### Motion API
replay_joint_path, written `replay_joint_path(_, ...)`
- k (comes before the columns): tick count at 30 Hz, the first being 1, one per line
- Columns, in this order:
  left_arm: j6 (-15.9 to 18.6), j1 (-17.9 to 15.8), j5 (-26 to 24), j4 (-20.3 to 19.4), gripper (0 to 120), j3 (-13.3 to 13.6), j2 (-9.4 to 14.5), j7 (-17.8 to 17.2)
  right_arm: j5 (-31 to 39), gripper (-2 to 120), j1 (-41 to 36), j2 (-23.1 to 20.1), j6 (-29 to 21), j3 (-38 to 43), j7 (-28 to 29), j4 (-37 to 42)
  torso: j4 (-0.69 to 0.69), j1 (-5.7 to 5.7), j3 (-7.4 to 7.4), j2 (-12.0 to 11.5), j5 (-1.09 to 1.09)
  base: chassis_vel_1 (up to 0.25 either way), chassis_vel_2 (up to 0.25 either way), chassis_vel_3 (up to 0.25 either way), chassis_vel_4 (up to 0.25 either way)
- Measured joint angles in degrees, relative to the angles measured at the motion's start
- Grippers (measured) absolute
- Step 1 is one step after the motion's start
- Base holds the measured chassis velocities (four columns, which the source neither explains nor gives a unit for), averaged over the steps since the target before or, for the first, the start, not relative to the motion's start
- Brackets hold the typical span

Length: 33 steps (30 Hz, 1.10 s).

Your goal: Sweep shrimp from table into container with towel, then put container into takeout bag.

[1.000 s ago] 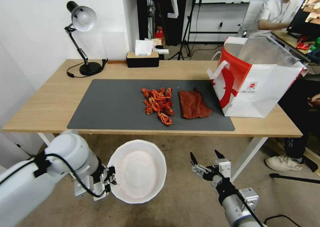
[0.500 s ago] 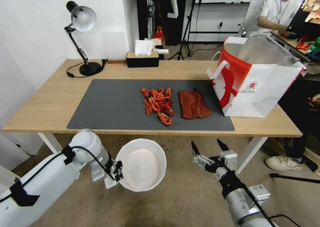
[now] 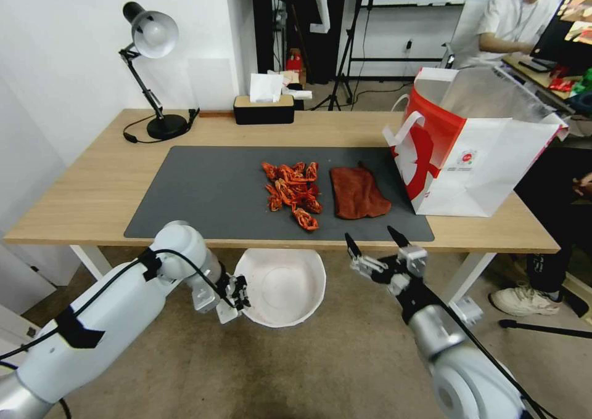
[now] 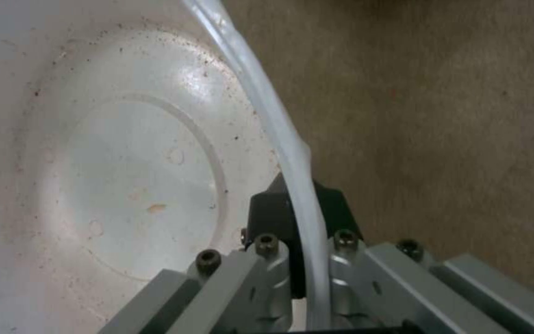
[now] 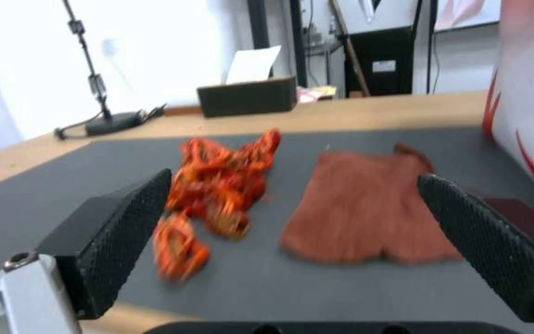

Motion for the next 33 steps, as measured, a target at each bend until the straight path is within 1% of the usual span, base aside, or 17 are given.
replay_joint_path(2,0.04,-0.22,0.15,0.37,0,0.43,-0.81,0.05,1.67,100,3.88,-1.31,-1.72,-0.27,1.77,-1.83,0.01,0.0,0.0,0.0,-0.01,0.0,0.0,0.0,0.0)
replay_joint_path(3,0.04,-0.22,0.15,0.37,0,0.43,-0.81,0.05,1.67,100,3.88,-1.31,-1.72,-0.27,1.77,-1.83,0.01,0.0,0.0,0.0,-0.01,0.0,0.0,0.0,0.0)
replay_joint_path(5,0.05,-0.7,0.01,0.66,0,1.15,-0.92,0.05,3.15,100,8.35,-2.74,-3.63,-1.42,4.46,-4.22,0.0,0.0,0.0,0.0,0.0,0.0,0.0,0.0,0.0)
replay_joint_path(6,0.05,-0.7,0.01,0.66,0,1.15,-0.92,0.05,3.15,100,8.35,-2.74,-3.63,-1.42,4.46,-4.22,0.0,0.0,0.0,0.0,0.0,0.0,0.0,0.0,0.0)
replay_joint_path(8,0.18,-1.05,-0.5,1.17,0,1.83,-0.7,-0.06,3.87,100,13.05,-3.39,-5.61,-3.41,7.07,-7.9,0.01,0.0,0.0,0.0,0.01,0.0,0.0,0.0,0.0)
replay_joint_path(9,0.18,-1.05,-0.5,1.17,0,1.83,-0.7,-0.06,3.87,100,13.05,-3.39,-5.61,-3.41,7.07,-7.9,0.01,0.0,0.0,0.0,0.01,0.0,0.0,0.0,0.0)
replay_joint_path(10,0.2,-1.13,-0.52,1.57,0,1.89,-0.99,-0.06,4.18,100,16.51,-3.66,-6.76,-4.89,8.45,-10.76,0.02,0.0,0.0,0.0,0.02,0.0,0.0,0.0,0.0)
replay_joint_path(11,0.18,-1.18,-0.52,1.85,0,1.89,-1.38,-0.06,4.51,100,19.02,-3.86,-7.39,-6.05,9.39,-13.05,0.03,0.0,-0.01,0.0,-0.02,0.0,0.0,0.0,0.0)
replay_joint_path(12,0.18,-1.18,-0.52,1.85,0,1.89,-1.38,-0.06,4.51,100,19.02,-3.86,-7.39,-6.05,9.39,-13.05,0.03,0.0,-0.01,0.0,-0.02,0.0,0.0,0.0,0.0)
replay_joint_path(14,0.12,-1.46,-0.52,2.11,0,1.96,-1.79,-0.13,4.9,100,23.03,-4.0,-8.09,-8.15,10.49,-16.96,0.01,0.01,0.0,0.0,0.01,0.0,0.0,0.0,0.0)
replay_joint_path(15,0.12,-1.46,-0.52,2.11,0,1.96,-1.79,-0.13,4.9,100,23.03,-4.0,-8.09,-8.15,10.49,-16.96,0.01,0.01,0.0,0.0,0.01,0.0,0.0,0.0,0.0)
replay_joint_path(18,-0.05,-2.64,-0.69,2.63,0,2.3,-1.82,-0.33,5.13,100,27.46,-3.6,-8.32,-10.7,11.11,-21.42,0.0,0.01,0.0,0.0,0.01,0.0,0.0,0.0,0.0)
replay_joint_path(23,-0.36,-3.58,-0.79,3.43,0,2.61,-2.09,-0.43,5.46,100,30.0,-2.88,-9.12,-12.09,11.9,-24.14,0.01,0.0,0.0,0.0,-0.01,0.0,0.0,0.0,0.0)
replay_joint_path(25,-0.41,-3.96,-0.76,3.67,0,2.89,-2.29,-0.44,5.77,100,31.49,-2.43,-11.4,-12.92,13.94,-25.37,0.0,0.01,0.0,0.0,-0.01,0.0,0.0,0.0,0.0)
replay_joint_path(26,-0.41,-3.96,-0.76,3.67,0,2.89,-2.29,-0.44,5.77,100,31.49,-2.43,-11.4,-12.92,13.94,-25.37,0.0,0.01,0.0,0.0,-0.01,0.0,0.0,0.0,0.0)
replay_joint_path(29,-0.44,-4.34,-0.88,4.05,0,3.05,-2.39,-0.44,6.31,100,33.37,-1.88,-13.6,-14.17,16.56,-27.32,0.01,-0.01,-0.01,0.0,0.0,0.0,0.0,0.0,0.0)
replay_joint_path(33,-0.46,-4.38,-1.06,4.15,0,3.18,-2.42,-0.42,6.88,100,34.23,-1.63,-14.46,-14.63,17.62,-28.21,0.01,0.0,-0.01,0.0,0.0,0.0,0.0,0.0,0.0)
